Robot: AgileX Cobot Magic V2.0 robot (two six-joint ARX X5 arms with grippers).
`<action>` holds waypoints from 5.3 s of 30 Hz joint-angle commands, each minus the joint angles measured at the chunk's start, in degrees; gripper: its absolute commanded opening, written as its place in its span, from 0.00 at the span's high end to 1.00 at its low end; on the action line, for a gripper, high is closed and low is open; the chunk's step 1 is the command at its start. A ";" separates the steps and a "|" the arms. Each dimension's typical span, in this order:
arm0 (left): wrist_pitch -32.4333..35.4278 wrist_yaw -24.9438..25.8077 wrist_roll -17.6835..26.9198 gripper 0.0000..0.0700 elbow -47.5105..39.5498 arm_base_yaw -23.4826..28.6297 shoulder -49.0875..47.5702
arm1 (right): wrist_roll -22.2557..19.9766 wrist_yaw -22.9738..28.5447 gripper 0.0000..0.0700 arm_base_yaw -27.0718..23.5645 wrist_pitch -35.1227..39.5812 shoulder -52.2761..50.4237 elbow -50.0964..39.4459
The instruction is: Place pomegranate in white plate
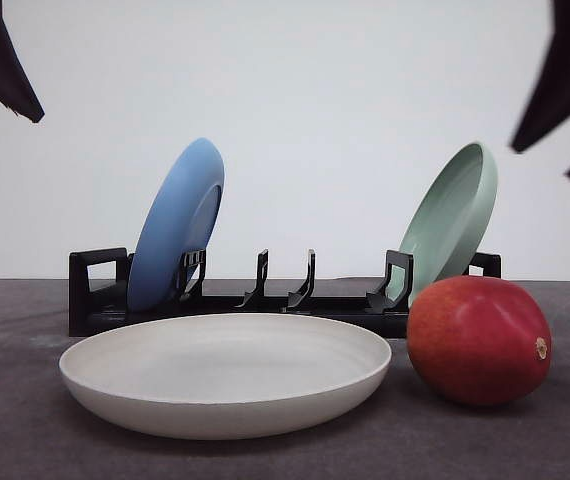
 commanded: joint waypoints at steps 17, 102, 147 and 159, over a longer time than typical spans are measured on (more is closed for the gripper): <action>0.04 0.50 -0.02 0.38 0.50 -0.02 0.35 | -2.78 3.06 0.10 5.91 3.42 20.87 3.88; 1.07 0.49 0.00 0.38 0.50 -0.02 0.35 | -11.32 1.28 0.10 17.29 15.54 30.68 17.14; 0.00 0.49 0.42 0.96 0.52 -0.02 0.30 | -11.91 0.76 0.95 -7.31 12.39 2.15 -3.02; 8.72 0.43 2.59 0.96 -7.87 3.13 -6.19 | -11.90 0.78 0.95 -7.31 12.39 2.16 -3.02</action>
